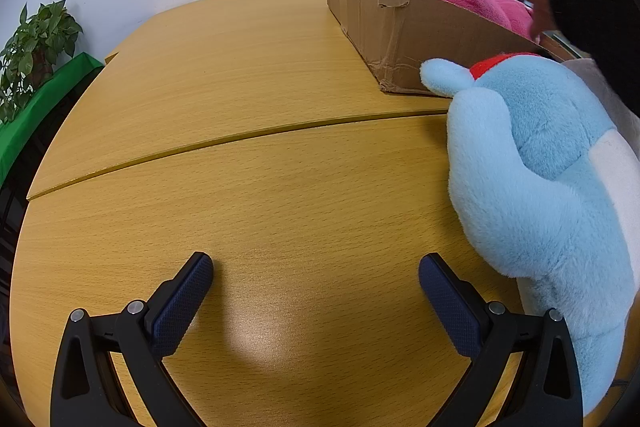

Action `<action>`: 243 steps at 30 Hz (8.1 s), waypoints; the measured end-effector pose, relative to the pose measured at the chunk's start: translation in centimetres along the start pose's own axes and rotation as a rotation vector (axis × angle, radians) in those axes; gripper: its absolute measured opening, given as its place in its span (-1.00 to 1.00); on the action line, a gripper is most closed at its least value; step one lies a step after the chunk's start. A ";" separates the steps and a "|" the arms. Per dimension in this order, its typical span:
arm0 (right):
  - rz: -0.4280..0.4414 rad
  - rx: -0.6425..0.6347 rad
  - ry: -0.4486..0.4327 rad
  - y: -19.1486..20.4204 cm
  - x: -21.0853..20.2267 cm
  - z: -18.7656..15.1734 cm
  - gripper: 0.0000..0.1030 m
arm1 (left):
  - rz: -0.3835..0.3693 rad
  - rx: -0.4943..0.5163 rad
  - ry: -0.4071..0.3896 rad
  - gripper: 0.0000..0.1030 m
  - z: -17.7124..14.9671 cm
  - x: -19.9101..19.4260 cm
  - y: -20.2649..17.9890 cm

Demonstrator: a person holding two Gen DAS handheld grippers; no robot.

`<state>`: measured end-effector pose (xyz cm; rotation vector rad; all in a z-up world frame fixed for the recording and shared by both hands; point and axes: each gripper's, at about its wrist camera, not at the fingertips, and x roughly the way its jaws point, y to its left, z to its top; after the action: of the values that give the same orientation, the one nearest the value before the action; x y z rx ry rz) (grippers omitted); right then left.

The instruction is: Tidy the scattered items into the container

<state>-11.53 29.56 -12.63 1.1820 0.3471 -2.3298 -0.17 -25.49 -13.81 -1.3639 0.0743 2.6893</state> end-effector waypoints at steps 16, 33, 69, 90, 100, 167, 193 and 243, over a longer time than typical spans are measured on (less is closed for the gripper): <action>-0.007 0.010 0.000 -0.1 0.0 -0.1 1.00 | 0.000 0.000 0.000 1.00 0.1 0.0 0.0; -0.007 0.010 0.000 -0.3 0.0 0.0 1.00 | 0.000 0.000 0.000 1.00 0.0 0.0 0.0; -0.007 0.010 0.000 -0.1 -0.3 -0.2 1.00 | 0.033 -0.049 -0.002 1.00 0.1 0.0 0.4; -0.008 0.010 0.001 0.0 -0.2 -0.3 1.00 | 0.033 -0.050 -0.001 1.00 0.2 0.0 0.1; -0.008 0.010 0.001 0.0 -0.3 -0.3 1.00 | 0.033 -0.051 -0.001 1.00 0.2 0.1 0.1; -0.056 0.046 0.024 0.6 -1.6 -2.1 0.99 | 0.257 -0.312 -0.203 1.00 -5.2 -16.3 -11.3; -0.203 0.290 -0.231 21.3 -21.2 -0.8 0.99 | 0.123 -0.166 -0.300 1.00 -2.6 -22.4 -22.6; -0.014 0.287 -0.164 16.1 -11.8 4.9 0.38 | -0.325 -0.191 -0.027 0.43 7.1 -10.9 -20.2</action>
<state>-0.29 17.66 -0.19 1.1058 -0.0381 -2.5293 3.23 -5.74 -0.55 -1.2585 -0.3833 2.4881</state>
